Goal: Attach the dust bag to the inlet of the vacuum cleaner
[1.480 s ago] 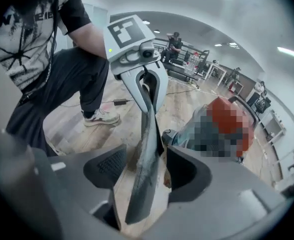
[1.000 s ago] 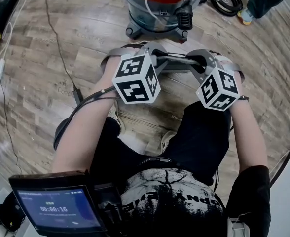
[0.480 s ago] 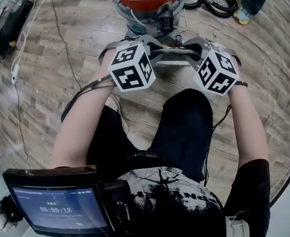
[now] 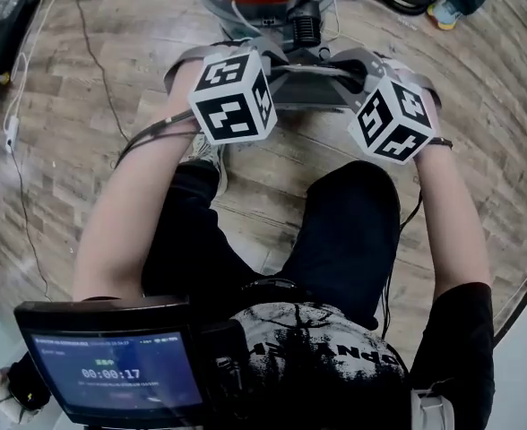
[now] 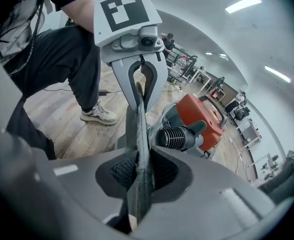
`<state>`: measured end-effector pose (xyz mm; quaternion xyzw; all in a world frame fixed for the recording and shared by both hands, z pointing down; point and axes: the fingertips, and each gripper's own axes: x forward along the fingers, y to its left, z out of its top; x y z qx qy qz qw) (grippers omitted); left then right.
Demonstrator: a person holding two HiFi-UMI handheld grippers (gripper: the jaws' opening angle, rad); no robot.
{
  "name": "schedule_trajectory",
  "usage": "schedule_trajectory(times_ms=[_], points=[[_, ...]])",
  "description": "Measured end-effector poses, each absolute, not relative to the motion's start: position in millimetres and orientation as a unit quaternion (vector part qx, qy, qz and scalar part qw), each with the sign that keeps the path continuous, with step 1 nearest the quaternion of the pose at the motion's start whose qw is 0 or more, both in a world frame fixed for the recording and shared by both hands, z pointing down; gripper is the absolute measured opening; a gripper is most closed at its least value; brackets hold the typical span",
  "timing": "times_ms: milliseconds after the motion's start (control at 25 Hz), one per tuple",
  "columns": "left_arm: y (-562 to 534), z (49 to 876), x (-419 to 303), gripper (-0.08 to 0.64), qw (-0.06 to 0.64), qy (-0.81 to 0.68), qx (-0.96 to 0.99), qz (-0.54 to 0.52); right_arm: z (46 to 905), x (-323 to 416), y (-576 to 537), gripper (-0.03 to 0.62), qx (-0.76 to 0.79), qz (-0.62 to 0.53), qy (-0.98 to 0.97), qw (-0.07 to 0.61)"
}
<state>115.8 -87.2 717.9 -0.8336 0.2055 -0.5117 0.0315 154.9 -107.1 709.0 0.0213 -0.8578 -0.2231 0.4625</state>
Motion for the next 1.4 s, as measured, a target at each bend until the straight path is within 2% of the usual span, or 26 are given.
schedule_trajectory(times_ms=[1120, 1280, 1400], points=[[-131.0, 727.4, 114.1, 0.025, 0.025, 0.198, -0.849, -0.490, 717.7, 155.8, -151.4, 0.041, 0.017, -0.214, -0.835, 0.506], [-131.2, 726.1, 117.8, 0.026, 0.008, 0.198, -0.851, -0.486, 717.9, 158.6, -152.4, 0.044, 0.016, -0.201, -0.839, 0.505], [-148.4, 736.0, 89.6, 0.025, -0.026, 0.205, -0.853, -0.480, 728.9, 130.7, -171.2, 0.043, 0.010, -0.178, -0.844, 0.506]])
